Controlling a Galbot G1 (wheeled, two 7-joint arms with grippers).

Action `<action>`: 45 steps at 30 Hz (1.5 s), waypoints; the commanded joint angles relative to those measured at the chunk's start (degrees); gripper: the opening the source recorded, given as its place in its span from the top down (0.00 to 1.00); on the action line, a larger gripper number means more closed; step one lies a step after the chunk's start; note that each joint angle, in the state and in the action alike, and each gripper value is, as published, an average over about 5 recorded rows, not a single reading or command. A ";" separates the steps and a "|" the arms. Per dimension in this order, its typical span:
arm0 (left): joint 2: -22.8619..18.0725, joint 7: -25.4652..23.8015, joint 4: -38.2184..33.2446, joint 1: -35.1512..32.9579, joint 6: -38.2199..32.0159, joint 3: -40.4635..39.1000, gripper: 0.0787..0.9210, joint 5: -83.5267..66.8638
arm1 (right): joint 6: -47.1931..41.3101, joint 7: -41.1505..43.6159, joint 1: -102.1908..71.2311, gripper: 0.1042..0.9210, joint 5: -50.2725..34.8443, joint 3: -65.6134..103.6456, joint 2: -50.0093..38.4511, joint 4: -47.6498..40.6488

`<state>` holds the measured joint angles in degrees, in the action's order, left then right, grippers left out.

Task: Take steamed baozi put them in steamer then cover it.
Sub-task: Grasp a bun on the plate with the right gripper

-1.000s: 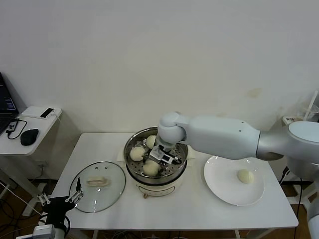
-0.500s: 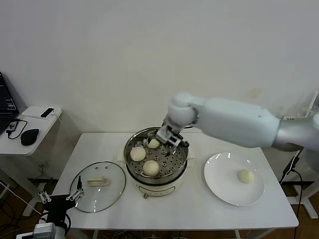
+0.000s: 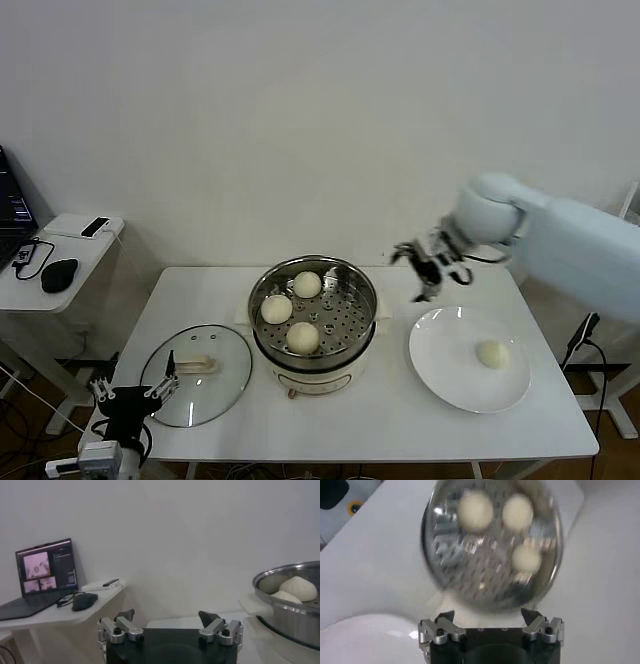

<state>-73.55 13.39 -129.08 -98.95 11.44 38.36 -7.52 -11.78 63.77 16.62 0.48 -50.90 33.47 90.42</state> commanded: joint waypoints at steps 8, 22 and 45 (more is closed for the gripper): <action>1.96 -0.05 2.26 0.93 0.08 -1.18 0.12 0.20 | 1.91 0.30 -41.04 0.12 16.49 31.97 -14.47 -6.86; 1.20 -0.07 1.57 -0.67 0.07 -0.29 0.12 0.84 | 1.40 -1.47 -38.16 0.12 20.13 29.87 -3.34 -17.13; 0.79 -0.06 2.64 0.15 0.34 -0.53 0.12 1.51 | 1.07 -2.09 -34.94 0.12 22.05 28.47 5.04 -25.00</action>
<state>-72.71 13.33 -126.54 -98.85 11.72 37.89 -6.09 -10.71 61.82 -18.43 21.77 -22.69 35.93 68.10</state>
